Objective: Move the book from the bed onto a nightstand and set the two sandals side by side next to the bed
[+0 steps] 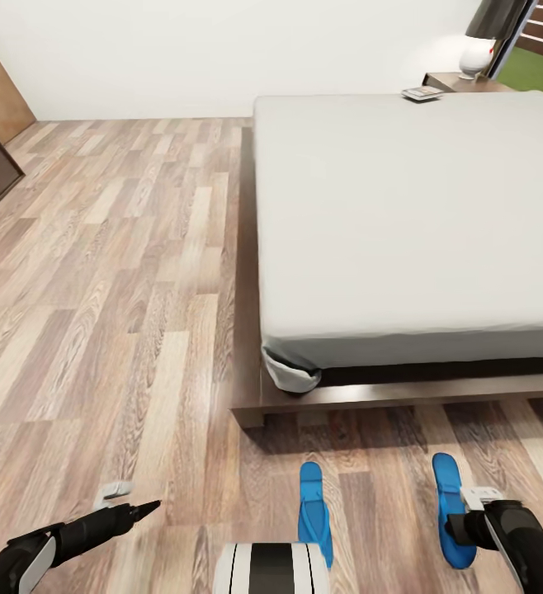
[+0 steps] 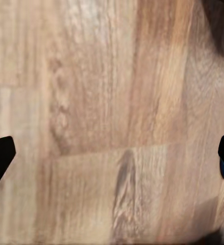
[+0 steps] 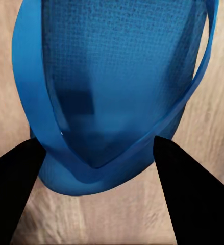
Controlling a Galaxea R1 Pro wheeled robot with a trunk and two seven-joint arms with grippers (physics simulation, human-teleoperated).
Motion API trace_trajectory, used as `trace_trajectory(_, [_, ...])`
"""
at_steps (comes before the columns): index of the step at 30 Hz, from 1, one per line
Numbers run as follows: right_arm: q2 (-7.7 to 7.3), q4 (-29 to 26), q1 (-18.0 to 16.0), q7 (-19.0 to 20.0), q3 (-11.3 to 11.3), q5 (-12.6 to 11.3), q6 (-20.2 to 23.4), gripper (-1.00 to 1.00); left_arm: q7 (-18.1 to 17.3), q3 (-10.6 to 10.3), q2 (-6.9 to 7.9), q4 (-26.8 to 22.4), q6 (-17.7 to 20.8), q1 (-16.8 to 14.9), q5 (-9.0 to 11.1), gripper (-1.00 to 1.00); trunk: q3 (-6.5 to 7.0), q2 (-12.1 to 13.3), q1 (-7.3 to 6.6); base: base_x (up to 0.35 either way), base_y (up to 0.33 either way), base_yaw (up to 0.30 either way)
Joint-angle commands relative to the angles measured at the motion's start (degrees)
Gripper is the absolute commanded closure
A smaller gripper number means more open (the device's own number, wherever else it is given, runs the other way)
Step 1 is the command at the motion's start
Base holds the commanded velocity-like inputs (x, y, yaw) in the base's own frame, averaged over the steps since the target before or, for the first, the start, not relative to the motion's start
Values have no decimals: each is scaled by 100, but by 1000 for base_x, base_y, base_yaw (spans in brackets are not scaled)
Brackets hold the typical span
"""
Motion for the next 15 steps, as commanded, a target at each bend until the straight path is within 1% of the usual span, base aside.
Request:
trace_trajectory(1, [4,-12,-1,45,-17,59,23,100,-17,8,-1,3,60,-2,44,-100,-4,-1,-1,0,288,0])
trace_trajectory(15, [13,6,-1,20,-15,59,26,100,-17,8,-1,3,60,-2,44,-100,-4,-1,-1,0,288,0])
